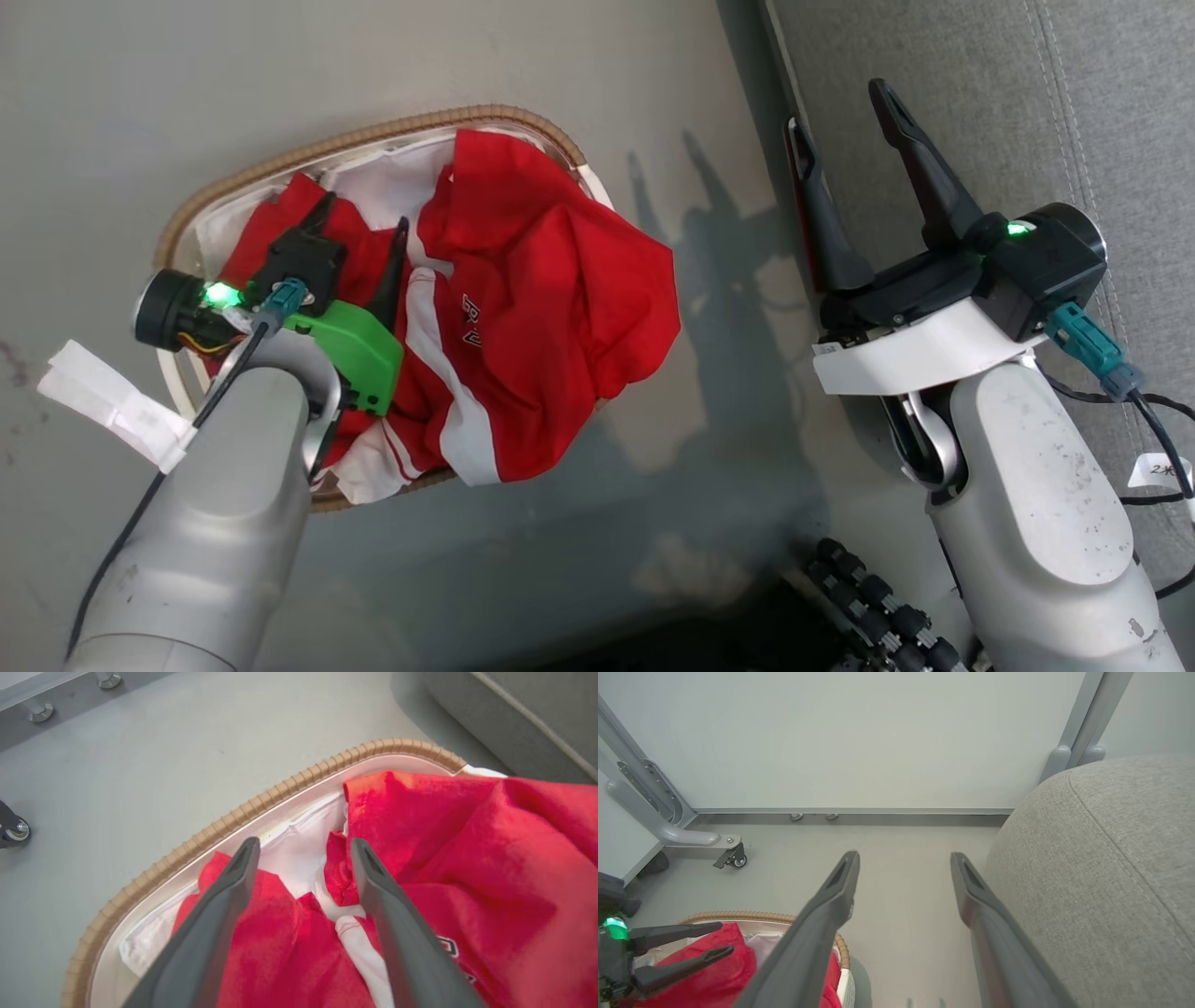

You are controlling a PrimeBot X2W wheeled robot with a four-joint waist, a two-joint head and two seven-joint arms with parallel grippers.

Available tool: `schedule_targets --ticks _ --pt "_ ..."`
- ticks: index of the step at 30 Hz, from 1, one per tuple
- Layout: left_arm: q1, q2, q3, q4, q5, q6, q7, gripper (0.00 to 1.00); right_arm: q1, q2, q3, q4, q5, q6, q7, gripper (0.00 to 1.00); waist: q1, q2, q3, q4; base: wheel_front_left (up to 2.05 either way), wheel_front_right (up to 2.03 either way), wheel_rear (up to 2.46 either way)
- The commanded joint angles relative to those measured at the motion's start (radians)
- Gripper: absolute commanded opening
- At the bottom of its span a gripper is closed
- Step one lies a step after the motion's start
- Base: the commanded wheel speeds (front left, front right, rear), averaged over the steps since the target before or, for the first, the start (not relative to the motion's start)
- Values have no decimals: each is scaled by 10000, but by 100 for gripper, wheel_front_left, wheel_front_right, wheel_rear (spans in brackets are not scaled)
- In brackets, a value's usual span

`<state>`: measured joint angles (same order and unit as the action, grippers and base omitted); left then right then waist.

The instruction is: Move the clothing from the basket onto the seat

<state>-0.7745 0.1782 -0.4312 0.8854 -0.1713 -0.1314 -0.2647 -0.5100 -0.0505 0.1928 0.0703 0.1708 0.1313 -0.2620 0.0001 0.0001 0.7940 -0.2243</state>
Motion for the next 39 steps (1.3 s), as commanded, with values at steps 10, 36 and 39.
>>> schedule_targets --ticks 10,36,39 --pt "-921 322 -609 2303 905 264 6 100 -161 -19 219 -25 107 -10 -46 100 -1 -1 643 -193 0 0 0" --pt "-2337 327 -2525 4063 2256 836 2988 95 -382 -19 702 -357 426 -10 -46 100 -1 -1 1624 -690 0 0 0" --pt "-2360 355 -2549 4068 2196 819 2936 0 -430 -19 679 -367 453 -10 -46 100 -1 -1 1647 -705 0 0 0"
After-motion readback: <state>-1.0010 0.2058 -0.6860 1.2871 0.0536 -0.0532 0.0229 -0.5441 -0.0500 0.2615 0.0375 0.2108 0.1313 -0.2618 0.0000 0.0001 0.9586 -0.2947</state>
